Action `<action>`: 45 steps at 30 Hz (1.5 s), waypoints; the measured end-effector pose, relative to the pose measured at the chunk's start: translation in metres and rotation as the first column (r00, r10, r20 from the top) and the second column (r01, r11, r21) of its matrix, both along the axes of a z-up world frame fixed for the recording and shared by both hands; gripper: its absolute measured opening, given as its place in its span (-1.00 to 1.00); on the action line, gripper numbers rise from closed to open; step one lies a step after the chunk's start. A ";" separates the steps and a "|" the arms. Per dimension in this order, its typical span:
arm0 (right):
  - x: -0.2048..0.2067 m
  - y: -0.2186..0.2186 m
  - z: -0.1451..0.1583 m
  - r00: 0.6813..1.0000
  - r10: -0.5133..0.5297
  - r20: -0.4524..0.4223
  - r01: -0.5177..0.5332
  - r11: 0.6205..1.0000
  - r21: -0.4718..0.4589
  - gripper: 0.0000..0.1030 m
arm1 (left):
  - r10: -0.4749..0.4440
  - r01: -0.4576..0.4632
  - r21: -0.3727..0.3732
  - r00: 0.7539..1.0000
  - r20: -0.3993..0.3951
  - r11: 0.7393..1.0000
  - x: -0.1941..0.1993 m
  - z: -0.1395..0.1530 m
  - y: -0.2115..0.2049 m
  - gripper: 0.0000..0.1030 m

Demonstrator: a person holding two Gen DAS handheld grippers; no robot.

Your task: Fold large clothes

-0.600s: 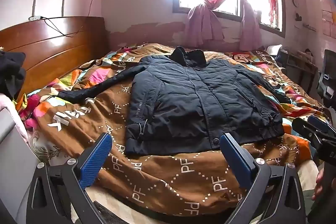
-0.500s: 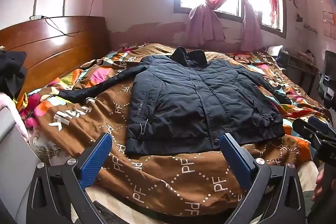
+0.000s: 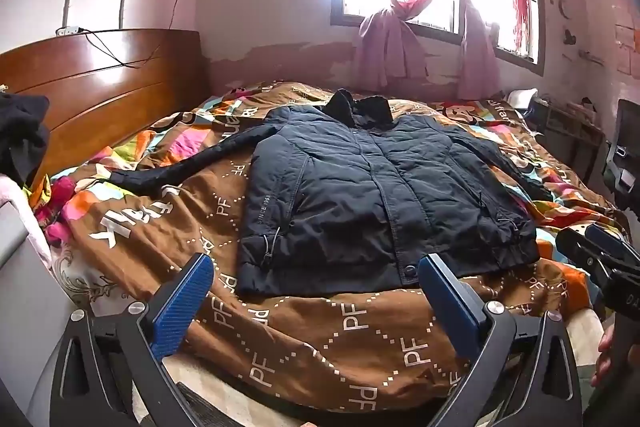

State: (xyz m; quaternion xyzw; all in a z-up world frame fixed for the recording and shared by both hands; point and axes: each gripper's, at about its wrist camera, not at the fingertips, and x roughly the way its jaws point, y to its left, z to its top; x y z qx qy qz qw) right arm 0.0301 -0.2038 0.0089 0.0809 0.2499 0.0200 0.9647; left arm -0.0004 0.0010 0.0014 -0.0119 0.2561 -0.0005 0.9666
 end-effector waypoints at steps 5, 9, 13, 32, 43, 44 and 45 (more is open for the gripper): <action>-0.001 0.000 0.001 1.000 -0.001 0.001 0.001 1.000 0.000 0.98 | -0.001 0.001 0.000 1.000 0.000 1.000 0.001 0.000 -0.001 1.00; -0.002 0.000 0.001 1.000 0.000 0.000 0.000 1.000 0.001 0.98 | -0.004 0.004 0.000 1.000 0.002 1.000 0.000 0.001 -0.002 1.00; -0.001 0.000 0.000 1.000 -0.001 0.001 0.001 1.000 0.002 0.98 | -0.003 0.003 -0.001 1.000 0.001 1.000 0.000 0.001 -0.001 1.00; -0.001 0.000 0.000 1.000 0.001 -0.001 -0.001 1.000 0.004 0.98 | -0.003 0.003 -0.001 1.000 0.002 1.000 0.000 0.002 -0.002 1.00; -0.002 0.000 0.000 1.000 0.001 -0.002 -0.001 1.000 0.005 0.98 | -0.016 0.016 -0.003 1.000 0.005 1.000 -0.001 0.006 -0.004 1.00; -0.002 0.000 0.000 1.000 0.001 -0.002 -0.001 1.000 0.005 0.98 | -0.016 0.016 -0.003 1.000 0.006 1.000 -0.002 0.005 -0.003 1.00; -0.002 0.000 0.000 1.000 0.001 -0.002 -0.001 1.000 0.005 0.98 | -0.016 0.016 -0.003 1.000 0.006 1.000 -0.001 0.005 -0.004 1.00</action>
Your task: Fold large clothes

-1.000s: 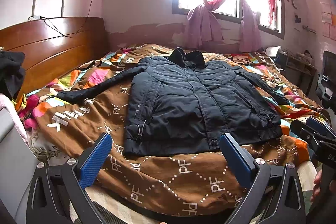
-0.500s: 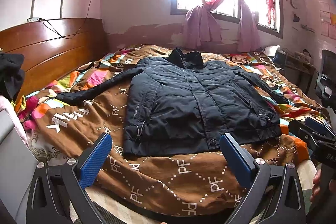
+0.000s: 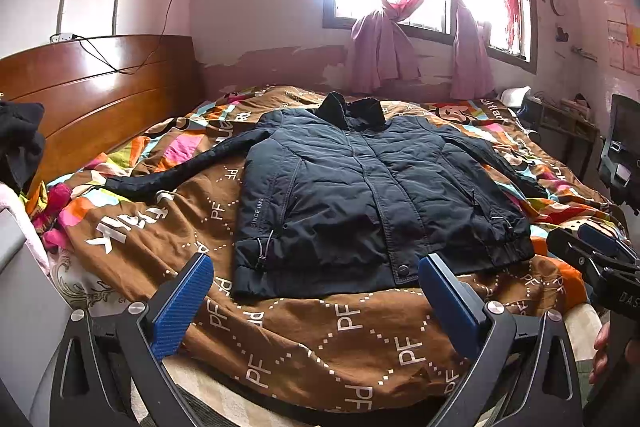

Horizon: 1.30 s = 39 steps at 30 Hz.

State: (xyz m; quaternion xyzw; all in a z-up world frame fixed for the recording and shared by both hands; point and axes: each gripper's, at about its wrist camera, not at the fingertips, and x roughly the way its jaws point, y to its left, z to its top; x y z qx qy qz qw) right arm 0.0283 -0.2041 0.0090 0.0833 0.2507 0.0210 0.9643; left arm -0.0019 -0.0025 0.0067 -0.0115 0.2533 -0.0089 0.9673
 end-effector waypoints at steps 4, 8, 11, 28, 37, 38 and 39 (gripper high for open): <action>0.000 0.000 0.000 1.000 0.000 -0.001 0.000 1.000 0.001 0.98 | 0.002 -0.002 0.000 1.000 0.000 1.000 0.000 0.000 0.000 1.00; 0.000 0.000 0.000 1.000 -0.001 0.000 0.001 1.000 0.001 0.98 | 0.003 -0.003 0.001 1.000 0.000 1.000 0.000 0.001 -0.001 1.00; 0.001 -0.001 0.001 1.000 -0.001 -0.001 0.001 1.000 0.001 0.98 | 0.001 -0.001 0.001 1.000 0.001 1.000 0.000 0.000 -0.001 1.00; 0.005 0.004 -0.006 1.000 0.012 -0.016 -0.012 1.000 0.009 0.98 | 0.002 -0.002 0.004 0.999 -0.049 1.000 0.009 -0.007 -0.007 1.00; 0.033 -0.022 -0.010 0.999 -0.034 0.002 0.034 0.999 0.011 0.98 | 0.050 -0.046 0.033 0.992 -0.118 0.998 0.057 -0.017 -0.013 1.00; 0.039 -0.030 -0.008 0.999 -0.047 0.012 0.047 0.999 0.003 0.98 | 0.060 -0.055 0.039 0.990 -0.125 0.998 0.066 -0.017 -0.014 1.00; 0.048 -0.040 -0.006 0.998 -0.062 0.019 0.062 0.998 -0.006 0.98 | 0.064 -0.059 0.041 0.990 -0.130 0.997 0.073 -0.017 -0.015 1.00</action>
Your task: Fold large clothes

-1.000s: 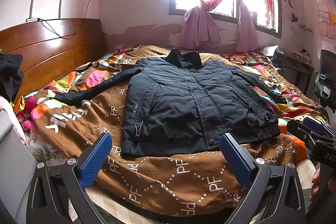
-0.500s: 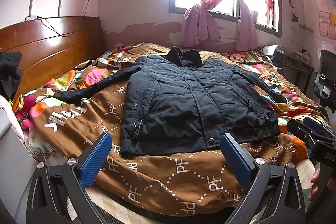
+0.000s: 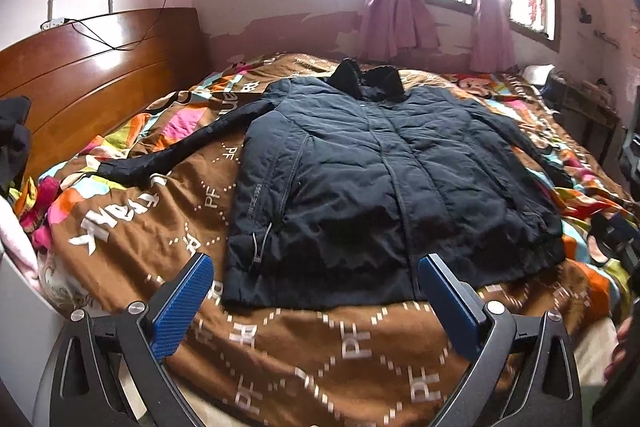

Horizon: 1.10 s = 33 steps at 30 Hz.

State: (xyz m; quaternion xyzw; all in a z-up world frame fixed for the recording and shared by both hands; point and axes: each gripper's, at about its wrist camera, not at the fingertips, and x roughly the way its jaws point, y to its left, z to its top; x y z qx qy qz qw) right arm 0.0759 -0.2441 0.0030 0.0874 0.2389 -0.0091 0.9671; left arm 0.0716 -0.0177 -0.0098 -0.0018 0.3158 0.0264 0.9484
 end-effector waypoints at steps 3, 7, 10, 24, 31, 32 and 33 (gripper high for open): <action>0.027 -0.033 0.007 0.999 -0.045 0.006 0.045 0.999 -0.008 0.98 | 0.002 -0.002 -0.019 1.000 -0.007 1.000 0.031 0.005 -0.005 1.00; 0.068 -0.087 0.011 0.995 -0.101 -0.025 0.102 0.993 0.054 0.98 | -0.033 0.033 -0.035 0.999 -0.015 0.999 0.071 0.009 -0.017 1.00; 0.094 -0.127 0.009 0.984 -0.170 -0.045 0.174 0.980 0.099 0.98 | -0.074 0.073 -0.037 0.997 -0.027 0.997 0.104 0.010 -0.029 1.00; 0.253 -0.285 -0.057 0.881 -0.445 -0.162 0.467 0.873 0.142 0.98 | -0.378 0.377 -0.061 0.926 -0.009 0.924 0.313 -0.012 -0.148 1.00; 0.297 -0.344 -0.087 0.860 -0.407 -0.307 0.502 0.783 0.367 0.98 | -0.407 0.404 -0.051 0.907 -0.107 0.913 0.375 -0.017 -0.222 1.00; 0.299 -0.352 -0.094 0.848 -0.410 -0.336 0.523 0.751 0.403 0.98 | -0.402 0.398 -0.053 0.907 -0.124 0.916 0.384 -0.019 -0.230 1.00; 0.302 -0.360 -0.104 0.831 -0.414 -0.371 0.550 0.708 0.442 0.98 | -0.394 0.390 -0.054 0.908 -0.140 0.919 0.391 -0.022 -0.233 1.00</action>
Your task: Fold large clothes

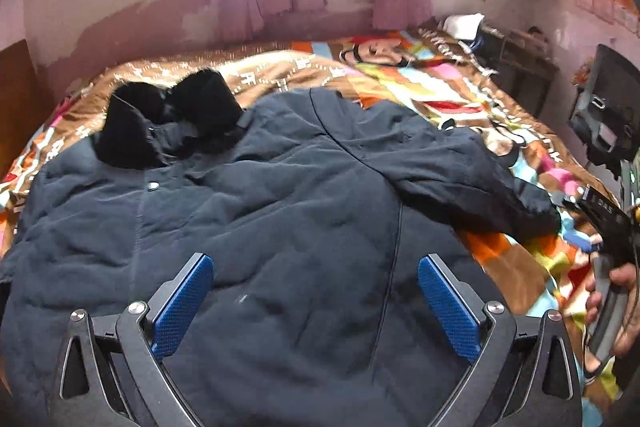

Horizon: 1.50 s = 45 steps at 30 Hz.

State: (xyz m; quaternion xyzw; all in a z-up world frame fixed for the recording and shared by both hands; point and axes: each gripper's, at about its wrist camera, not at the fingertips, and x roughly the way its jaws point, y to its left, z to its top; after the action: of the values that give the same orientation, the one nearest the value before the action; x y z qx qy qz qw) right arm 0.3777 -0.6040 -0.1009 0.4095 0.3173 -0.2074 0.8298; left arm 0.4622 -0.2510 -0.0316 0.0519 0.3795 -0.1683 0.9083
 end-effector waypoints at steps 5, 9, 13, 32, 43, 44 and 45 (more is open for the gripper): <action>0.006 -0.028 -0.042 0.992 -0.117 -0.040 0.123 0.970 0.211 0.98 | 0.052 -0.056 -0.042 0.995 -0.079 0.998 0.050 -0.009 -0.021 1.00; 0.004 -0.040 -0.070 0.975 -0.218 -0.052 0.223 0.921 0.320 0.87 | 0.090 -0.098 -0.060 0.988 -0.127 0.993 0.085 -0.019 -0.035 1.00; 0.001 -0.047 -0.097 0.948 -0.310 -0.065 0.307 0.848 0.432 0.32 | 0.079 -0.083 -0.015 0.980 -0.182 0.996 0.107 -0.038 -0.054 1.00; 0.117 0.118 0.173 0.957 0.253 0.143 -0.161 0.871 -0.464 -0.84 | 0.095 -0.129 -0.116 0.960 -0.264 0.985 0.109 0.023 0.055 0.97; 0.165 0.392 0.172 0.661 0.731 -0.167 -0.604 0.387 -0.697 -0.85 | 0.247 -0.325 -0.262 0.924 -0.291 0.908 0.085 0.064 0.245 0.98; 0.167 0.411 0.158 0.629 0.752 -0.198 -0.639 0.355 -0.682 -0.85 | 0.245 -0.330 -0.278 0.922 -0.298 0.902 0.083 0.060 0.254 0.98; 0.168 0.427 0.143 0.605 0.763 -0.226 -0.667 0.331 -0.667 -0.85 | 0.235 -0.333 -0.309 0.920 -0.315 0.891 0.080 0.054 0.267 0.98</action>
State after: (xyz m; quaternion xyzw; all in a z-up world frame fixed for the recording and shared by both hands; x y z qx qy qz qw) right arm 0.5459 -0.1769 0.0425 -0.1049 0.3070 0.1033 0.9402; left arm 0.5426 0.0160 0.0220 -0.1933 0.4658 -0.1040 0.8572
